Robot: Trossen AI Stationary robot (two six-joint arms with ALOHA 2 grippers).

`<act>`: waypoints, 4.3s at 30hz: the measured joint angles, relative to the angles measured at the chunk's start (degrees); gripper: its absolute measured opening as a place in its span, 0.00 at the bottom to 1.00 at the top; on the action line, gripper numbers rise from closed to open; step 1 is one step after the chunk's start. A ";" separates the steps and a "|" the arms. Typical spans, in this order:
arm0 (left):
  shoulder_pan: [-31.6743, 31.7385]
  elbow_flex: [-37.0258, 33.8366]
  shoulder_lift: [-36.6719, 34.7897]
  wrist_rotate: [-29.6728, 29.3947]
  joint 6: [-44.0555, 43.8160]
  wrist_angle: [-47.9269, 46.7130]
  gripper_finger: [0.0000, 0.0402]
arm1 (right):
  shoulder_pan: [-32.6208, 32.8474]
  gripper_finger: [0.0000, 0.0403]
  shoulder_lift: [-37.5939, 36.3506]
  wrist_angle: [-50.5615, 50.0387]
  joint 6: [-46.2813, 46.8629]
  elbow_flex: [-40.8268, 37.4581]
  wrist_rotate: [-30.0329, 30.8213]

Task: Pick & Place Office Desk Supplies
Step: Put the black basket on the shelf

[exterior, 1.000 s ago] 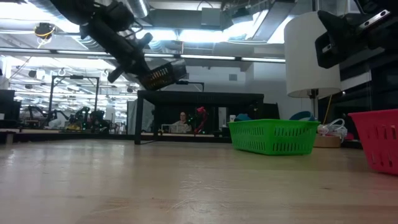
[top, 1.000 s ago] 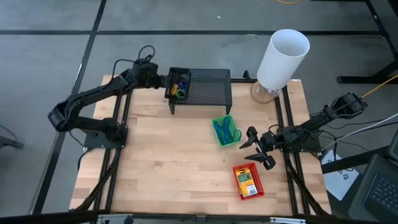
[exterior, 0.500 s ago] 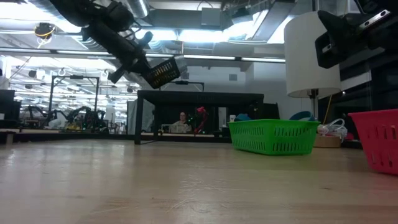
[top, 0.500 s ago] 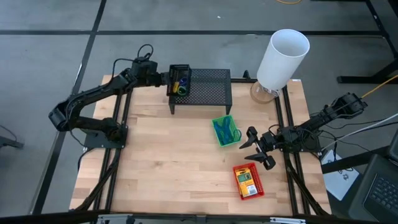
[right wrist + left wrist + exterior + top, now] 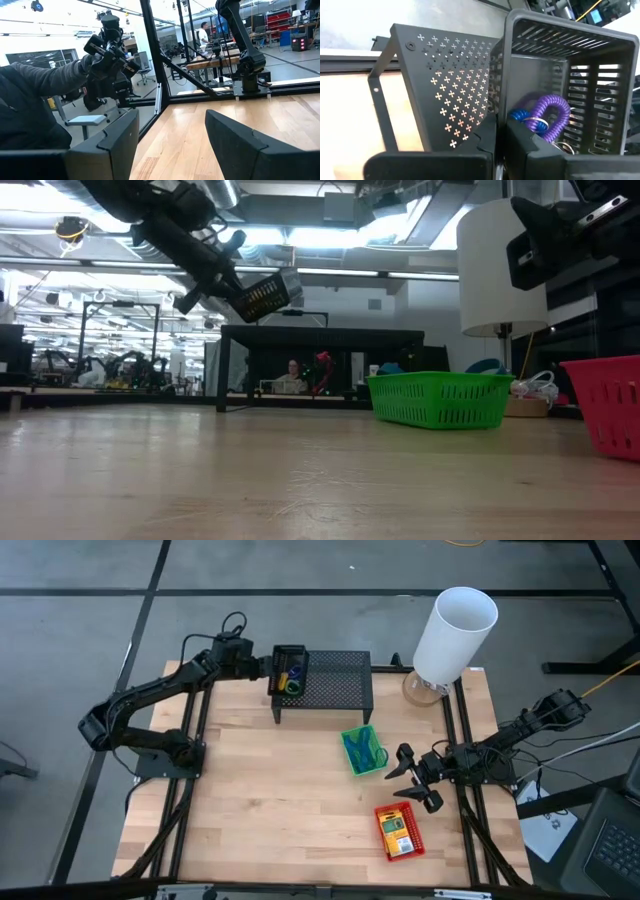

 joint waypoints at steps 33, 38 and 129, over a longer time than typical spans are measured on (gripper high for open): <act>0.00 -0.04 -0.17 -0.21 2.04 2.08 0.31 | 0.00 0.57 0.01 -0.02 0.11 0.00 -0.02; 1.37 -0.07 -0.89 -1.57 6.78 3.37 0.32 | 0.01 0.57 -0.01 -0.02 0.11 0.00 -0.02; -6.14 22.38 3.19 -23.42 68.80 -55.30 0.00 | 0.02 0.57 0.00 -1.29 3.08 0.00 1.07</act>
